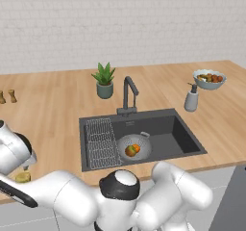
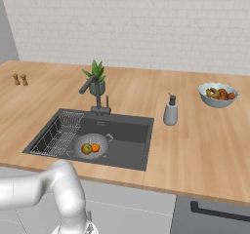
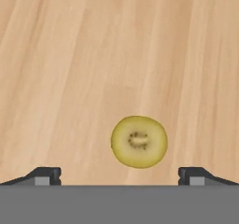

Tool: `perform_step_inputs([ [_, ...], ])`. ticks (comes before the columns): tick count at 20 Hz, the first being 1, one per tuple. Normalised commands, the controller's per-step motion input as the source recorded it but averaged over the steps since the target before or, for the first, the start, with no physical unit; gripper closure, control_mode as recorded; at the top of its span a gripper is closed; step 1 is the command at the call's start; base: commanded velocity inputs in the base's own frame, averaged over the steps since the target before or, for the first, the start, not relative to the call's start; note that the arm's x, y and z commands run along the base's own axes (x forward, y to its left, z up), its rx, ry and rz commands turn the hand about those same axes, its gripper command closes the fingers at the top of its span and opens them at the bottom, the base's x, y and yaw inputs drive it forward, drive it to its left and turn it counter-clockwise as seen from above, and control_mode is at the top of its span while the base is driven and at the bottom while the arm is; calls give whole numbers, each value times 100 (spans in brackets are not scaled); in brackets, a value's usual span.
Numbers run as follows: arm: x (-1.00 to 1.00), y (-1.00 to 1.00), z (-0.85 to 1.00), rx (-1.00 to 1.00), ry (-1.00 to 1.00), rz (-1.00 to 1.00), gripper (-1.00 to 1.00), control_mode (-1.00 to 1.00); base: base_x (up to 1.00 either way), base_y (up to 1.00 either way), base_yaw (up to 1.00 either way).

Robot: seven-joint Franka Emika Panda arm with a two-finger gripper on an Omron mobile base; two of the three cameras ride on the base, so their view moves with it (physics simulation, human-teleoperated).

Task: Put the colander in the sink, put the kiwi, tangerine, apple in the colander, and turn on the sink faucet and pour water over the colander.

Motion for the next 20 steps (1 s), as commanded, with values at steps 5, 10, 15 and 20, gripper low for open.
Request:
perform_step_inputs([
  [5, 2, -32, -55, 7, 0, 0, -100, -100, 0, 0, 0],
  [10, 7, -3, -30, 1, 0, 0, -100, -100, 0, 0, 0],
  [15, 8, 0, -29, 0, 0, 0, -100, -100, 0, 0, 0],
  [20, 21, 2, -14, 0, 0, 0, -100, -100, 0, 0, 0],
])
